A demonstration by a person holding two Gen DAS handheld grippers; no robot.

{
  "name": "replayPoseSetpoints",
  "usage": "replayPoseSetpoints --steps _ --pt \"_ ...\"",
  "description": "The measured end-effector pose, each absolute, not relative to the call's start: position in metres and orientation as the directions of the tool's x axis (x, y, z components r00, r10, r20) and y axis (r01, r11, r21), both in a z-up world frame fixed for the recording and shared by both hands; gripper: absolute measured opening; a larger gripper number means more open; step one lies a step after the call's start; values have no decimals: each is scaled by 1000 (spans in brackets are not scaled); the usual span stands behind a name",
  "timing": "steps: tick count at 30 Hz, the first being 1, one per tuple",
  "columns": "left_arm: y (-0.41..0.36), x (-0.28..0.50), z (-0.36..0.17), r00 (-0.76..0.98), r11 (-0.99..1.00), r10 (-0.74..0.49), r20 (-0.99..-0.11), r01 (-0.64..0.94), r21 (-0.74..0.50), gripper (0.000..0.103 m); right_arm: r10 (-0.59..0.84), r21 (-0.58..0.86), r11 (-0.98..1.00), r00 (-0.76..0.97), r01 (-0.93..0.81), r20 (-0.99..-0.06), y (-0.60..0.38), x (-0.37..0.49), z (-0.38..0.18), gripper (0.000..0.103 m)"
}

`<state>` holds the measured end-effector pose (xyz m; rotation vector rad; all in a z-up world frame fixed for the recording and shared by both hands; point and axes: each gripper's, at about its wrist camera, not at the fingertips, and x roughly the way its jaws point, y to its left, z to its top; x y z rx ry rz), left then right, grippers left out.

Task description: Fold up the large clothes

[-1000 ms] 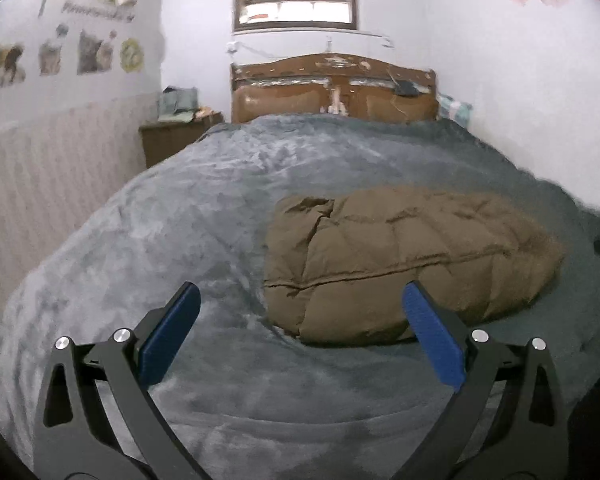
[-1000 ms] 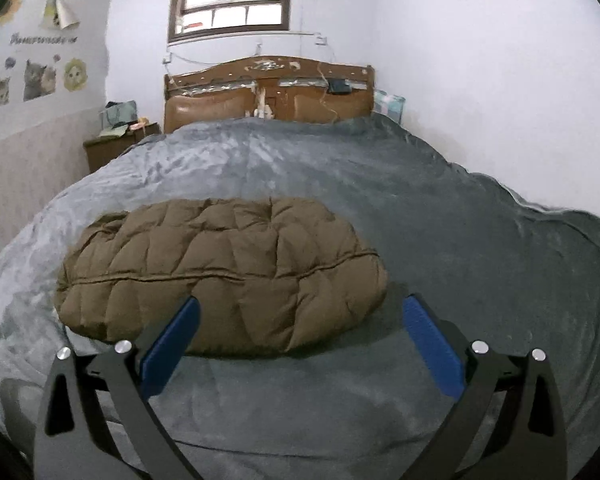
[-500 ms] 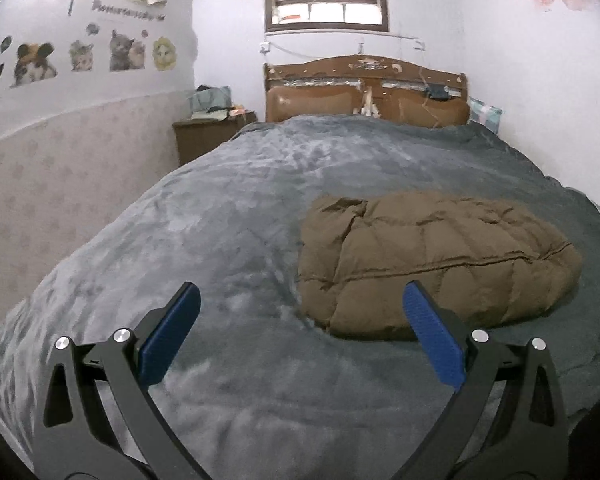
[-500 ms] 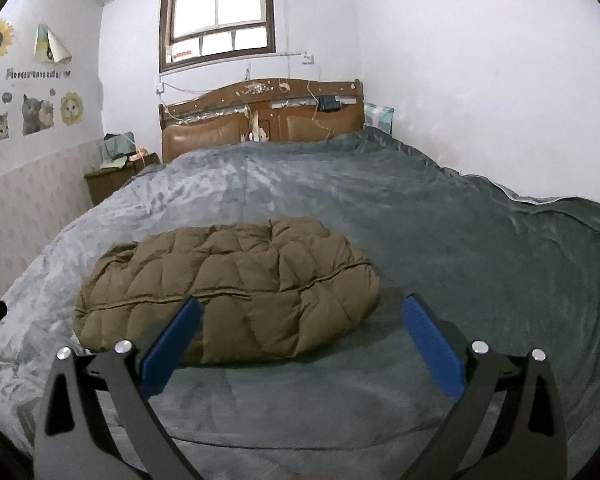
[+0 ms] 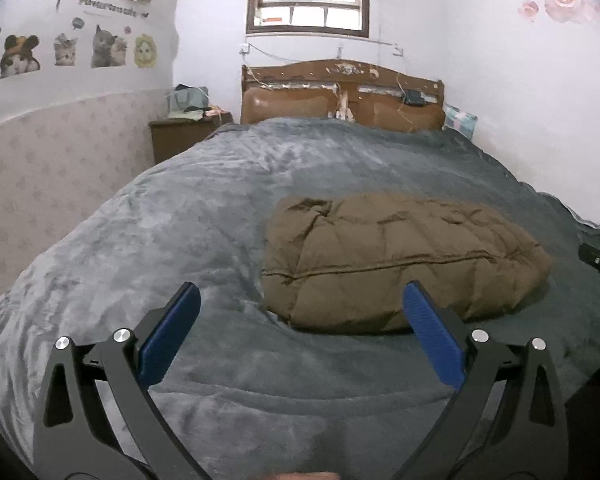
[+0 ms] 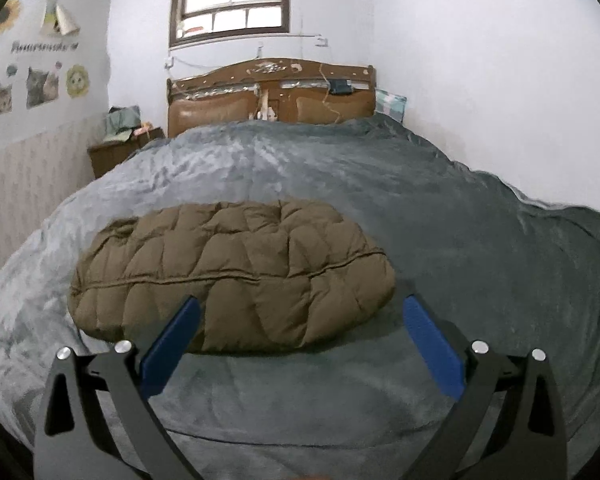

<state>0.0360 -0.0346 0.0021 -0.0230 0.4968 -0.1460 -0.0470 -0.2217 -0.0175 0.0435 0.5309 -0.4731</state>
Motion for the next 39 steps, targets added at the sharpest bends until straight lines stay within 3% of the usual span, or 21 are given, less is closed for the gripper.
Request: replayPoseSetpoints --steps 12,23,39 --pt "-35 49 -4 841 990 -143 -522 122 -76 100 -404 -201 914 764 352 -502 -201 -33 -28 101" --pt "-40 42 0 884 997 -69 -462 81 7 100 -414 -189 909 757 371 -506 -205 -36 -28 101" --pt "-35 48 -7 856 995 -97 -507 95 -29 100 -437 -170 896 748 410 -499 -213 -44 -23 101"
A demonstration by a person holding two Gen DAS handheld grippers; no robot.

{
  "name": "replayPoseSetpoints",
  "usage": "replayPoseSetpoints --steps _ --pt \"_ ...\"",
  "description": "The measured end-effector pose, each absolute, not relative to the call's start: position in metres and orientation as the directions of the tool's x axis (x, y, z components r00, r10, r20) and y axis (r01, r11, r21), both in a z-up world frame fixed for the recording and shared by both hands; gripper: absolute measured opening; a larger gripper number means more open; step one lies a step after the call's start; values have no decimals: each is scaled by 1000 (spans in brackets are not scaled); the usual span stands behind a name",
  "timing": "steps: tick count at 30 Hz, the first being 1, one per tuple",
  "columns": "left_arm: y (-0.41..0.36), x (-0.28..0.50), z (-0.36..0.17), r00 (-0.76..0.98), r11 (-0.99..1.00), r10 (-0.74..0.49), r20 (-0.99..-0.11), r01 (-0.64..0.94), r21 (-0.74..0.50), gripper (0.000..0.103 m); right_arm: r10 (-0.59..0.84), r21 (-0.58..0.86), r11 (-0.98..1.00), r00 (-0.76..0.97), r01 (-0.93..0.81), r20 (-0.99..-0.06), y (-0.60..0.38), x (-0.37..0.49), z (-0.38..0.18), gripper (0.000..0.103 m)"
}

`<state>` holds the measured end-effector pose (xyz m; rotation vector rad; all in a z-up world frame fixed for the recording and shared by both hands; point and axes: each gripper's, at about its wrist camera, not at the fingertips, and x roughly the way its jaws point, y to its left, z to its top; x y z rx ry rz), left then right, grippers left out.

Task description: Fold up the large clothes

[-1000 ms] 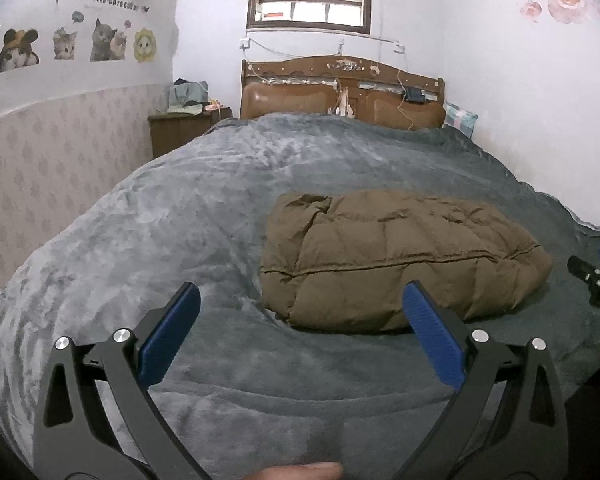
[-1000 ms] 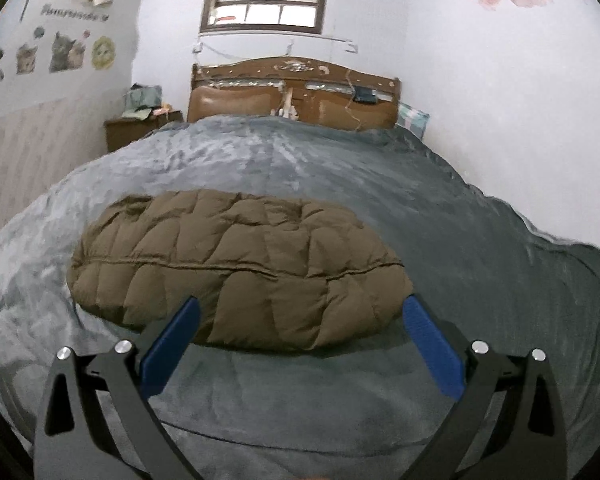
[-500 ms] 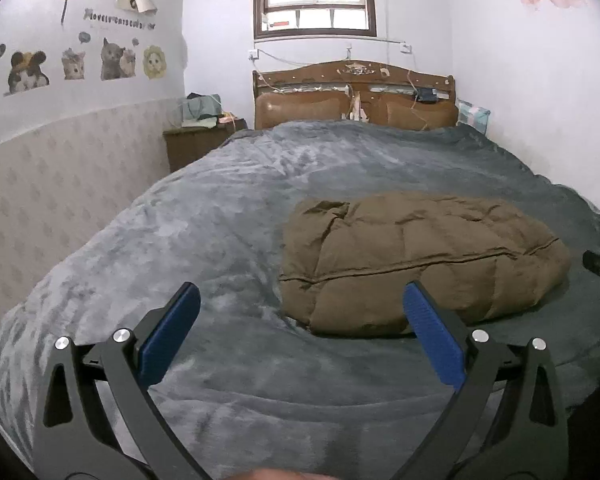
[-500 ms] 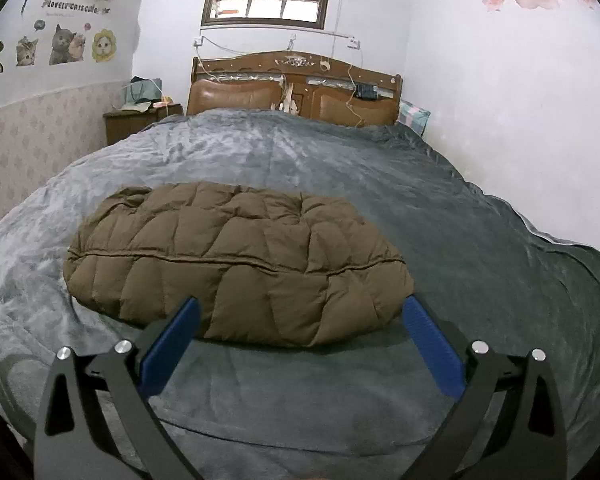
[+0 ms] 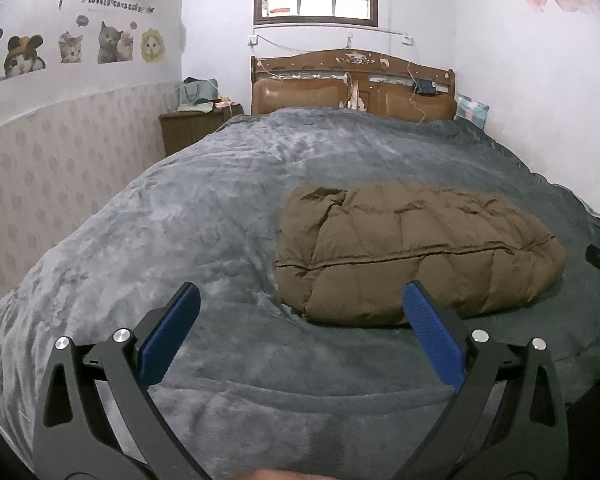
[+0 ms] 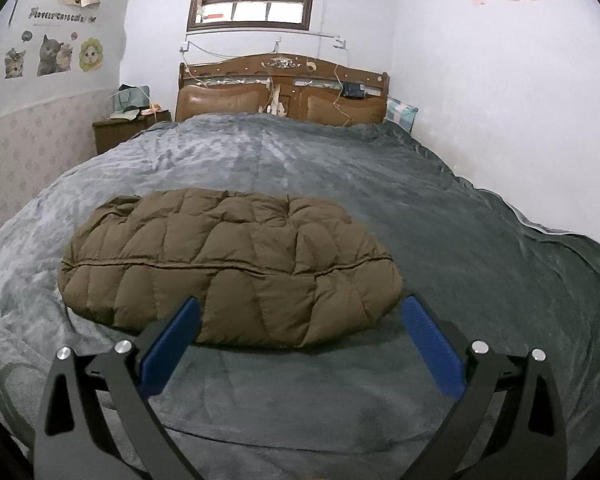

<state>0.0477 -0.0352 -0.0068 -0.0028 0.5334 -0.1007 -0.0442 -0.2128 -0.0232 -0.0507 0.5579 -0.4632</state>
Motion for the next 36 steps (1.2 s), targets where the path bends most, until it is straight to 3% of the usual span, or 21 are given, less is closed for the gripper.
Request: replayPoseSetpoints --steps 36 --pt "-39 49 -10 849 994 -95 -520 113 3 100 -437 -158 894 743 418 -507 -221 -45 -23 101"
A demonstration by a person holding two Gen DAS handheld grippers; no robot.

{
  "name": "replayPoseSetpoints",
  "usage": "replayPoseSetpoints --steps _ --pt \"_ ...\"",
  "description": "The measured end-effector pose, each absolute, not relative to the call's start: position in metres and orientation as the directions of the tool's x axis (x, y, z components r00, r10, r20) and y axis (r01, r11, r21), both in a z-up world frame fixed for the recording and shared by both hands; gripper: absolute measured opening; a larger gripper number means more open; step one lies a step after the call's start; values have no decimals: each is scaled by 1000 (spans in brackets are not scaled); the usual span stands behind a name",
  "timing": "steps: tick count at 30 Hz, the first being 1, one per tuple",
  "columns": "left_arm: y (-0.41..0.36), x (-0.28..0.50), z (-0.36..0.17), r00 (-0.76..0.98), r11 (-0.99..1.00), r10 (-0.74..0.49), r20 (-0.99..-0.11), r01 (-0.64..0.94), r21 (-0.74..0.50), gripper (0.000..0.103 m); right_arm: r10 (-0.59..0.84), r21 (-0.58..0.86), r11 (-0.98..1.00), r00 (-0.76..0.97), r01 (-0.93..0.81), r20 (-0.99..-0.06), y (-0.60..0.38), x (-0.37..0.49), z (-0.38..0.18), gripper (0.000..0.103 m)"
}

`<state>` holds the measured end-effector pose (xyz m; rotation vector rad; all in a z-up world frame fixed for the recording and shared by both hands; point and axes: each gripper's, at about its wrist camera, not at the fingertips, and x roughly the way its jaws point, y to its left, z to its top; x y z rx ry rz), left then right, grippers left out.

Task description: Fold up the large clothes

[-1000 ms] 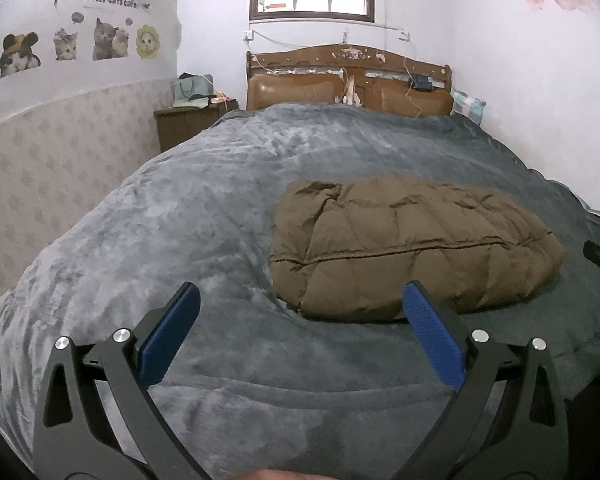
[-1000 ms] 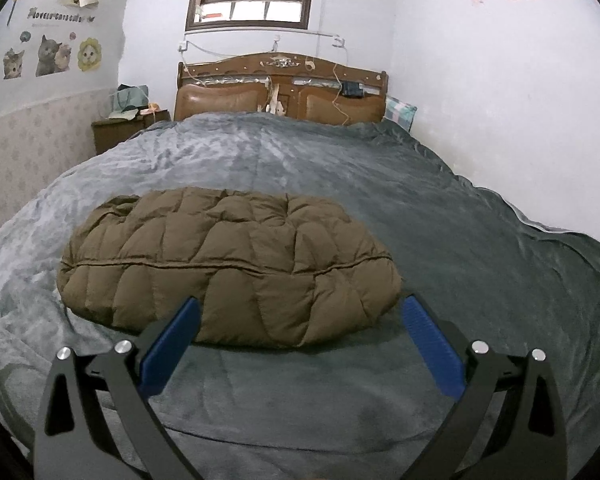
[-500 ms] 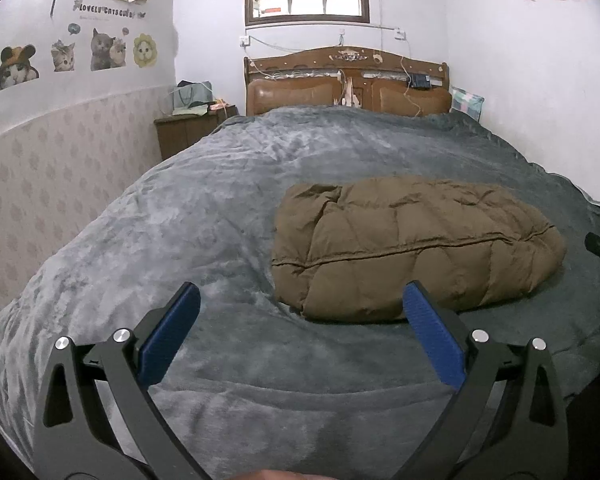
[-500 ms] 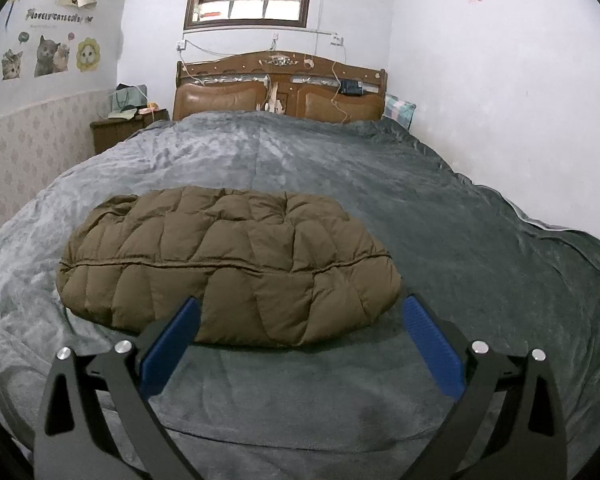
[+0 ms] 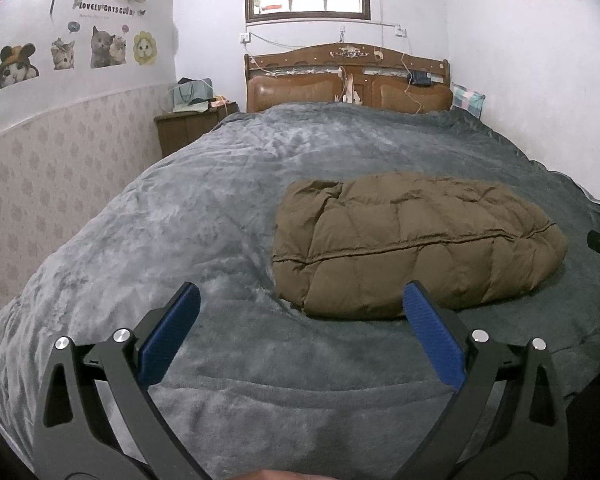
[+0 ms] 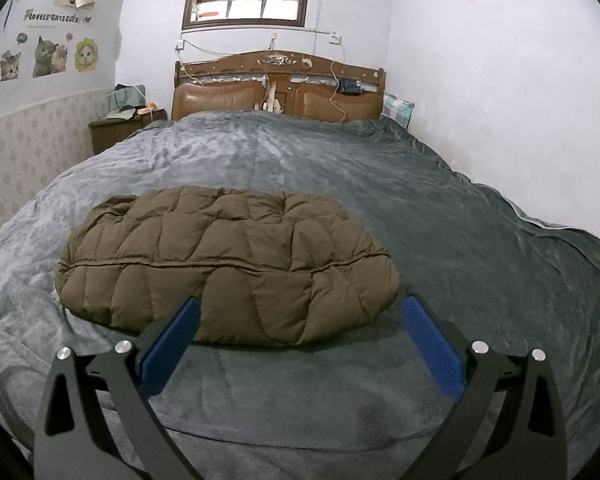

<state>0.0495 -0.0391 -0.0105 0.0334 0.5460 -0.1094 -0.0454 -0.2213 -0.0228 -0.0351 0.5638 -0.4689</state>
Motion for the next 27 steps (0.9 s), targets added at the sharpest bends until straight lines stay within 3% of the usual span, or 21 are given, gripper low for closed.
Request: replayPoseSetpoints --steps 27 --pt "-40 47 -12 847 994 -93 -524 111 2 100 -441 -157 892 742 423 -505 -223 -45 -23 101"
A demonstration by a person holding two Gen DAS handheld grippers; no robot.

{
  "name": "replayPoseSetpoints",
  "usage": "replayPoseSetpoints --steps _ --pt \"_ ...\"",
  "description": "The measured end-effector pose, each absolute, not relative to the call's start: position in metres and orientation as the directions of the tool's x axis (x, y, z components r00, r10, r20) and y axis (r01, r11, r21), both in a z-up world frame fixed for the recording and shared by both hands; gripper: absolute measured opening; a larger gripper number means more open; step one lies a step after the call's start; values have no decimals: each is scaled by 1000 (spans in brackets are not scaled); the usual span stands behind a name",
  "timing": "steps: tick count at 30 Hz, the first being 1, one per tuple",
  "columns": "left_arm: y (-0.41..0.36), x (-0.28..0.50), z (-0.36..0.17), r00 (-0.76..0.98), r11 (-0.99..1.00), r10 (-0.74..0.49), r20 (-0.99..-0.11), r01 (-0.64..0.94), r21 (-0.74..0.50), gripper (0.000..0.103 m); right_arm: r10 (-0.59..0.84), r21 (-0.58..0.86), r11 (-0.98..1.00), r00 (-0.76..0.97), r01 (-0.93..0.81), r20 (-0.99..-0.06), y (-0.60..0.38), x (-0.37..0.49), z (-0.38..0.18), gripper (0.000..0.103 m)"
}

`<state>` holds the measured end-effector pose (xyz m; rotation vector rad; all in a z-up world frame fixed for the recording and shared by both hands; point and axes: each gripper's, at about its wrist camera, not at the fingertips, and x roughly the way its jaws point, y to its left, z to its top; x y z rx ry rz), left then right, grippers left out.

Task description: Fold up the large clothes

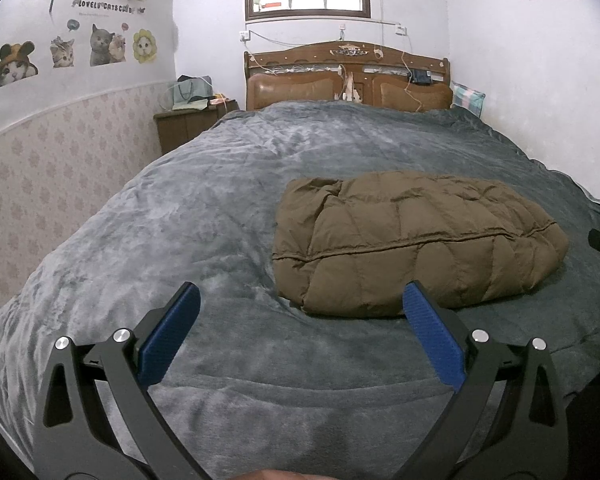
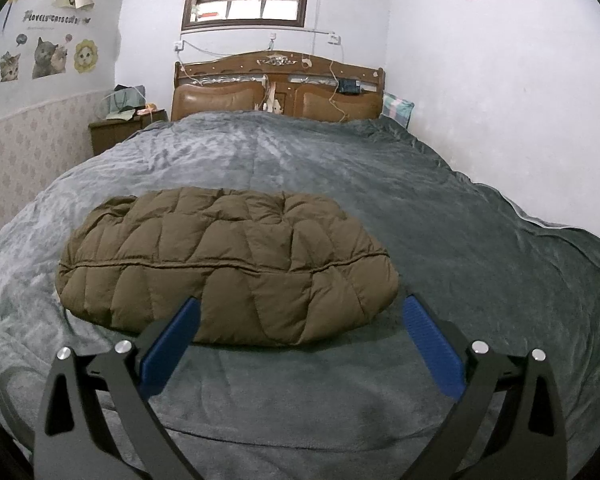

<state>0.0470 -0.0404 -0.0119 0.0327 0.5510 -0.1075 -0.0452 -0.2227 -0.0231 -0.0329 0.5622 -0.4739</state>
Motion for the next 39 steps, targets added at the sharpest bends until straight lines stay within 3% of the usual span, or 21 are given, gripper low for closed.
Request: replayPoseSetpoints --steps 39 --pt "-44 45 -13 846 994 -93 -524 110 0 100 -441 -156 892 741 424 -507 -224 -45 -23 101"
